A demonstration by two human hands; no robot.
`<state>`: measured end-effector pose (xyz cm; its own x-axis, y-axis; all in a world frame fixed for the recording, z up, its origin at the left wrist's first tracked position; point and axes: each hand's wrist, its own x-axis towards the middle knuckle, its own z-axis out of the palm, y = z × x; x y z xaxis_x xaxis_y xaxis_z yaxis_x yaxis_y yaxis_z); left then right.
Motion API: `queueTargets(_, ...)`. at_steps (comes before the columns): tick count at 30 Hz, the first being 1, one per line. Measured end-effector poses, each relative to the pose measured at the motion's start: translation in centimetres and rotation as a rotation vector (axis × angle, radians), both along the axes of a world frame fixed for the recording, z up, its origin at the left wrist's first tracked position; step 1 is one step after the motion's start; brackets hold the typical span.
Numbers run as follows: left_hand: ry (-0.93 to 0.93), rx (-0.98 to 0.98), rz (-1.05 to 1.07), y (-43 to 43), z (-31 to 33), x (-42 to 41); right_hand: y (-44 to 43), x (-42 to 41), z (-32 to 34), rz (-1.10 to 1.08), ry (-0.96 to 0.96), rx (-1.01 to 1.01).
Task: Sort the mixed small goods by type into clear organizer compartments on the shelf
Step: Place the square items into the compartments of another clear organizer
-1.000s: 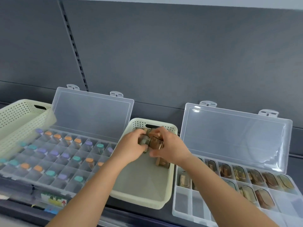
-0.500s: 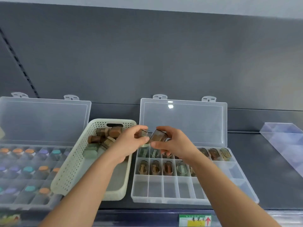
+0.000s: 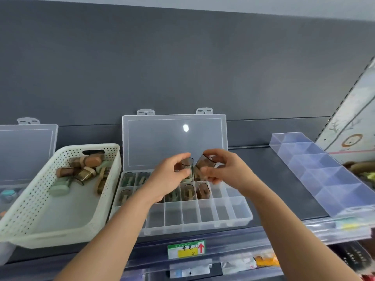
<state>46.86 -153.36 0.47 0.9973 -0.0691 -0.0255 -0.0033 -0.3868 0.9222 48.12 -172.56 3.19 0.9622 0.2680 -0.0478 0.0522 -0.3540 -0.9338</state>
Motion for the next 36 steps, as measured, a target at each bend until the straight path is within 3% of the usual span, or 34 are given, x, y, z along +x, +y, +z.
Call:
queueTargets(5,-0.101,0.246,-0.052,-4.1,-0.3,-0.3,-3.7,0.4,-1.1,-0.091,-0.196,-0.311)
queueTargets(10,-0.181,0.432,-0.092,-7.0,-0.8,-0.3,-6.3,0.3,-1.9,-0.049,-0.282,-0.519)
queueTargets(25,-0.187,0.702,-0.146,-9.0,-2.2,0.5,-7.1,1.3,-4.5,0.079,-0.212,-0.755)
queueTargets(29,-0.09,0.764,-0.171,-8.9,-2.9,0.6,-7.2,1.7,-4.8,0.116,-0.201,-0.781)
queueTargets(36,-0.121,0.856,-0.175,-8.9,-3.3,0.8,-7.2,2.0,-5.0,0.107,-0.211,-0.784)
